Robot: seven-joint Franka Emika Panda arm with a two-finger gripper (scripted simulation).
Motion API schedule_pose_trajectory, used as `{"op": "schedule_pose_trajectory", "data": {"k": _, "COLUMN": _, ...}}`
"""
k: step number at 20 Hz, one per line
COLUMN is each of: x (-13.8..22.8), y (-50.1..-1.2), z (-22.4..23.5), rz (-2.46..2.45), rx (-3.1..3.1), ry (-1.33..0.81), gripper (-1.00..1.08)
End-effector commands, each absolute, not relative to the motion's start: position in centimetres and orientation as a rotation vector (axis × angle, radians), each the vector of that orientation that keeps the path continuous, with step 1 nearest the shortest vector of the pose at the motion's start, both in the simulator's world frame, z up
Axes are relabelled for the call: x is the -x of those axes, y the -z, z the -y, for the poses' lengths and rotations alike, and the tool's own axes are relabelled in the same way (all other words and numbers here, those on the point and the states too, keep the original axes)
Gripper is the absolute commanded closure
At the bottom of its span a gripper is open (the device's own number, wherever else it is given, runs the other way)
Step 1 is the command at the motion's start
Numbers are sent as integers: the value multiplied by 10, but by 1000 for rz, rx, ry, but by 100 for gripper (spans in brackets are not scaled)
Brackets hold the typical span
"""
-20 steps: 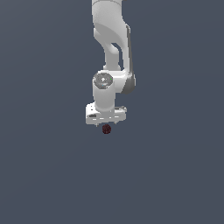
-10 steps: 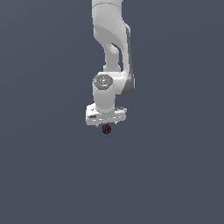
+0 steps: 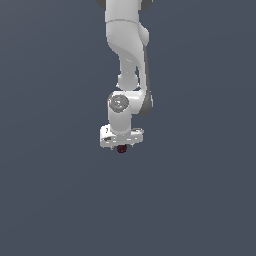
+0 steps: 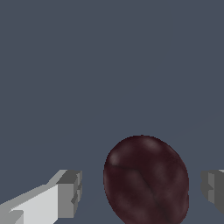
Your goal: Pick up the object and move it to a goal position.
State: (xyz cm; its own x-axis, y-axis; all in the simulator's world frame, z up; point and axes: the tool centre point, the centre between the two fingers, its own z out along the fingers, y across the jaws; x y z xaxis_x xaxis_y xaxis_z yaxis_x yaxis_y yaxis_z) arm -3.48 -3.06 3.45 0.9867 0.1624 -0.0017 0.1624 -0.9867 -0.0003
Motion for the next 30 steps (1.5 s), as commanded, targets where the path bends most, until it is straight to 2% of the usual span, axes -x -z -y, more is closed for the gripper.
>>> {"op": "schedule_pose_trajectory", "data": {"k": 1, "x": 34, "y": -29, "z": 31, "rz": 257, "rx": 3131, "ry": 0, "gripper": -92}}
{"op": "schedule_pose_trajectory", "data": {"k": 3, "x": 34, "y": -28, "z": 31, "rz": 257, "rx": 3131, "ry": 0, "gripper": -92}}
{"op": "schedule_pose_trajectory", "data": {"k": 4, "x": 34, "y": -28, "z": 31, "rz": 257, "rx": 3131, "ry": 0, "gripper": 108}}
{"op": "schedule_pose_trajectory", "data": {"k": 19, "x": 29, "y": -32, "z": 36, "rz": 256, "rx": 3131, "ry": 0, "gripper": 108}}
{"op": "schedule_pose_trajectory", "data": {"k": 30, "x": -8, "y": -59, "z": 74, "rz": 256, "rx": 3131, "ry": 0, "gripper": 108}}
